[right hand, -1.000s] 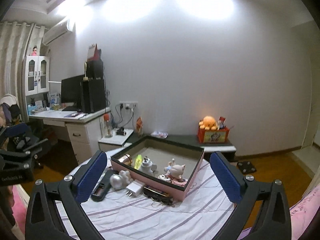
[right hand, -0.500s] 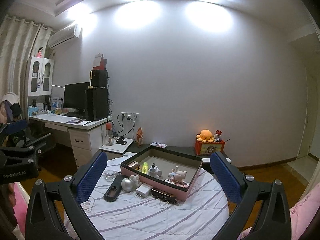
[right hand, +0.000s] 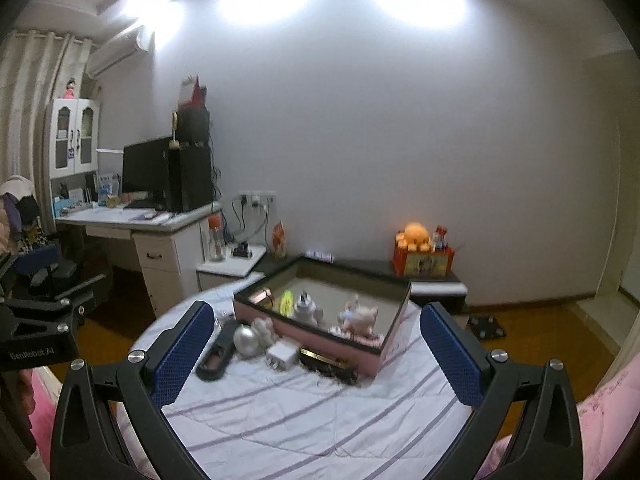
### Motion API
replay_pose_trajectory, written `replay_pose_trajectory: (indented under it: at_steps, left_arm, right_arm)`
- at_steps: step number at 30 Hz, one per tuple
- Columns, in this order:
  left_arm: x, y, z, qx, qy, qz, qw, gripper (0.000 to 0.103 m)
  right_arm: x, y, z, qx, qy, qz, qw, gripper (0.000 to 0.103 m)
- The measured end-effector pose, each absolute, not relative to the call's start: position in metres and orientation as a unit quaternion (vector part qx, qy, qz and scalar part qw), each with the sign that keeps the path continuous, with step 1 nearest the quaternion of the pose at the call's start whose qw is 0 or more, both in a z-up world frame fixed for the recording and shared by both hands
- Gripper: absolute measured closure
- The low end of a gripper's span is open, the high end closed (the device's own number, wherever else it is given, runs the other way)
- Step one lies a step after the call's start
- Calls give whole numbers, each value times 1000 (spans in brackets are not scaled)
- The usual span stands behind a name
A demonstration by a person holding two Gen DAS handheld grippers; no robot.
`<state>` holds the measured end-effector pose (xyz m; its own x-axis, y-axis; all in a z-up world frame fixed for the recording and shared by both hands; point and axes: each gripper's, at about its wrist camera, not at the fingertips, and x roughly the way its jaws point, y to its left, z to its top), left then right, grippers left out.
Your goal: Organize rigid objects
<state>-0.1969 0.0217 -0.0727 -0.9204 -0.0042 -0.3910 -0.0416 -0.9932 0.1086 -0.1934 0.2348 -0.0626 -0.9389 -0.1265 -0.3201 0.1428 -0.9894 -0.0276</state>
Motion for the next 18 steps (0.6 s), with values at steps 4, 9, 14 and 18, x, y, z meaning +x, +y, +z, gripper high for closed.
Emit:
replay_pose_trajectory:
  at_steps: [4,9,14,18]
  left_arm:
    - [-236,22,-115,-273,45,960,38,0]
    - [-277,25,-160,-336,24,940,48,0]
    - [-314,36,-193,-376,31,926,24,0]
    - [-336,39,-215,-404,33,914,23,7]
  right_arm:
    - [-222,241,-94,208,19,-976,66,0]
    - [-254,247,-130,259,9,-964,68,0]
    - [-279,254,-155,291,3,-954,66,0]
    - [-297,259,-170,312,-2,-948,67,0]
